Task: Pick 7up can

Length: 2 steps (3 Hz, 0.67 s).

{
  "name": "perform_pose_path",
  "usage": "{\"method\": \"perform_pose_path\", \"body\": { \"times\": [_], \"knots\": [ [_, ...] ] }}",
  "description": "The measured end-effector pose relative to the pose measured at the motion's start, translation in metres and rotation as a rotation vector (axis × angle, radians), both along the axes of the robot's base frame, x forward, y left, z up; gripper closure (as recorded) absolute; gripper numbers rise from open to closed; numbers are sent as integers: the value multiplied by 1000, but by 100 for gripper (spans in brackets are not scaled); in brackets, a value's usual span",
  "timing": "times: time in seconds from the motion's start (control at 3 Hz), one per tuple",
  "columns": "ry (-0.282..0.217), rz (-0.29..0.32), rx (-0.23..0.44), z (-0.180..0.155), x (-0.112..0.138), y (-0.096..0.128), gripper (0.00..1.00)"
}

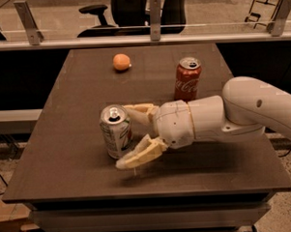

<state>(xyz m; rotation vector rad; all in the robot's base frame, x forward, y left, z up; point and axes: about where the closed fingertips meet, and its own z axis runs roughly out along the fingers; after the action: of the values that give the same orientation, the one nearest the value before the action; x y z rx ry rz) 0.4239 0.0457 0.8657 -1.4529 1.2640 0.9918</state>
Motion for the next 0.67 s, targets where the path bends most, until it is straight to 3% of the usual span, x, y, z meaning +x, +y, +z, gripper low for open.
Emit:
{"method": "perform_pose_path", "body": {
  "times": [0.67],
  "knots": [
    [-26,-2,9,4,0,1,74]
  ]
}}
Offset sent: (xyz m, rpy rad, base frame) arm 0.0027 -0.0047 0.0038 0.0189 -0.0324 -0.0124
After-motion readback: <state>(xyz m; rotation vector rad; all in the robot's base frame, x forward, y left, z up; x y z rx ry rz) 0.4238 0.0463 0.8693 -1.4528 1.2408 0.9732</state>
